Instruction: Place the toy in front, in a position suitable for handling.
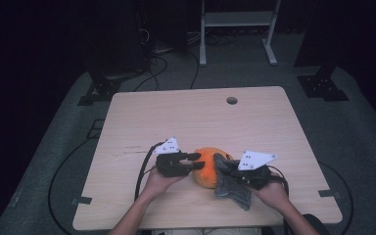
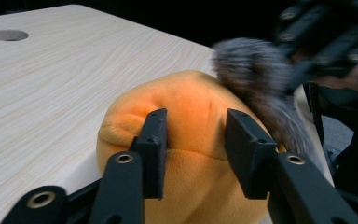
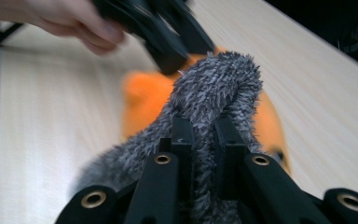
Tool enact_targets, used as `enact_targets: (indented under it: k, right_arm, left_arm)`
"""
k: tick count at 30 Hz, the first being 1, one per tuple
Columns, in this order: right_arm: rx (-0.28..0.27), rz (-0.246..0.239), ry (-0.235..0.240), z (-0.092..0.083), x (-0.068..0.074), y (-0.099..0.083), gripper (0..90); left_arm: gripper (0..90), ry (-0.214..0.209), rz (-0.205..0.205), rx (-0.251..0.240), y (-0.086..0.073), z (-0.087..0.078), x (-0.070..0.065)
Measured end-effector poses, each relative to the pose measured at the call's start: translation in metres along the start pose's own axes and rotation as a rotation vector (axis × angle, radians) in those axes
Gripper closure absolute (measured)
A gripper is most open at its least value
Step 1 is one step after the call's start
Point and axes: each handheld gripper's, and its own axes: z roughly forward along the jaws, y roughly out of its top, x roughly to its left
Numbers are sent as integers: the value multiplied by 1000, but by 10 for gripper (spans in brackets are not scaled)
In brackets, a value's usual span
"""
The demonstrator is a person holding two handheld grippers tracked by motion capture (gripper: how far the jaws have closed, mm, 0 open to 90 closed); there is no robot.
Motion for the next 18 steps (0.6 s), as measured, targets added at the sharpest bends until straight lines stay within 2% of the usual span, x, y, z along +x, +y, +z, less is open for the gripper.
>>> enact_targets:
  k: [2, 3, 4, 5, 7, 8, 9, 11, 13, 15, 18]
  right_arm:
    - [-8, -35, 15, 3, 9, 7, 805]
    - [5, -49, 13, 7, 12, 8, 805]
    - [30, -56, 7, 12, 12, 5, 805]
    - [30, -56, 7, 12, 12, 5, 805]
    - [36, -27, 13, 11, 6, 0, 806]
    - [51, -8, -5, 6, 2, -6, 806]
    - [51, -8, -5, 6, 2, -6, 806]
    - [54, 4, -13, 2, 2, -9, 806]
    - [44, -28, 0, 0, 7, -5, 805]
    - [20, -47, 38, 3, 14, 2, 805]
    - [42, -108, 64, 14, 24, 10, 805]
  left_arm:
    - [612, 1, -4, -5, 0, 1, 1]
    - [614, 5, -5, 0, 0, 1, 2]
    - [613, 7, -11, 4, 0, 1, 3]
    - [613, 0, -15, 7, 0, 0, 4]
    - [606, 4, -19, 2, -1, -2, 4]
    - [551, 11, -23, -4, -1, -2, 4]
    - [551, 20, -24, -15, -2, -2, 4]
    - [541, 11, -32, -23, -2, 0, 4]
    - [560, 18, -17, -19, -2, 1, 3]
    - [585, 12, -22, -25, -2, 2, 3]
    - [598, 21, -17, -19, -2, 2, 4]
